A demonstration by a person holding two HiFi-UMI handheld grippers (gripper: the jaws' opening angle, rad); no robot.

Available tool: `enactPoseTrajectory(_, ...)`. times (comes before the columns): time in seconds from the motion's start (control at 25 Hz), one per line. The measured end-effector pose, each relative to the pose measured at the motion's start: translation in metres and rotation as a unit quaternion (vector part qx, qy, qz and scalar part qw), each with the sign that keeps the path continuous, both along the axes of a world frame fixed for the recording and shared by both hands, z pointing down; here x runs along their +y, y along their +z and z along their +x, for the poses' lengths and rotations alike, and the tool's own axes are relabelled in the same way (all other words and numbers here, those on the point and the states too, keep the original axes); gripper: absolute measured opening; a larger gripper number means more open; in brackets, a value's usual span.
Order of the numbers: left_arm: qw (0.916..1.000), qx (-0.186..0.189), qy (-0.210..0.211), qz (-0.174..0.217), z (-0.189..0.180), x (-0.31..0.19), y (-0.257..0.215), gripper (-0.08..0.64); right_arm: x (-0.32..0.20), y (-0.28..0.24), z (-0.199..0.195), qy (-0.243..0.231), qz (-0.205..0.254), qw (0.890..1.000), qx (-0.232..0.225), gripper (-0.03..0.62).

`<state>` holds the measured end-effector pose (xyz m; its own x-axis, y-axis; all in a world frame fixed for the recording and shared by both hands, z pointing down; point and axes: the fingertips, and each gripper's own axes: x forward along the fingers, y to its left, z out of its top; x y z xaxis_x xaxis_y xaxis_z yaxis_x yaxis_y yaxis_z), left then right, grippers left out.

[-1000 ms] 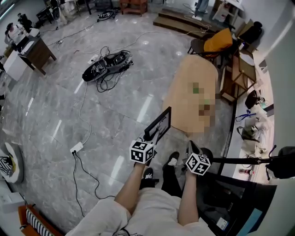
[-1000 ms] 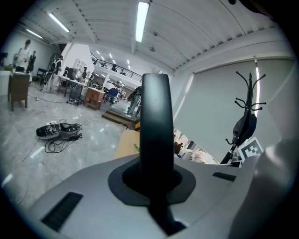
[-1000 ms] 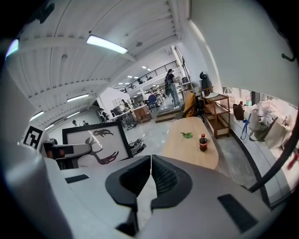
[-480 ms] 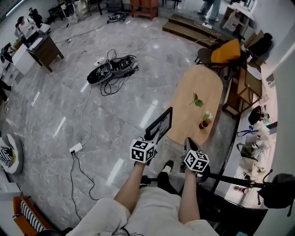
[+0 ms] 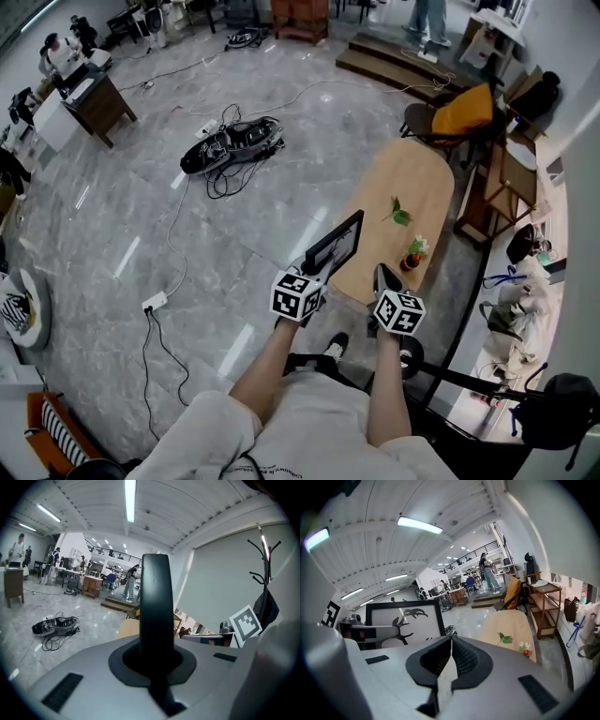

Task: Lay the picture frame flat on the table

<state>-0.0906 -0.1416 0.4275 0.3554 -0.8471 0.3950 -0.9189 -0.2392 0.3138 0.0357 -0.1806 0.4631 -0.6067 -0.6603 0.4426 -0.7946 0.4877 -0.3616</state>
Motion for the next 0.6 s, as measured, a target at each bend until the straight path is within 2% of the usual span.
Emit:
enactPoseTrajectory(0.28,0.9999,-0.017,-0.001,-0.002,0.014,-0.020,0.003,0.028,-0.024,0.004,0.007,-0.011,0.003,1.000,-0.015,0.035)
enactPoseTrajectory(0.6,0.9993,0.006,-0.036,-0.013,0.021,-0.041,0.029,0.027,-0.048,0.026,0.054,-0.002,-0.007,1.000,-0.002,0.035)
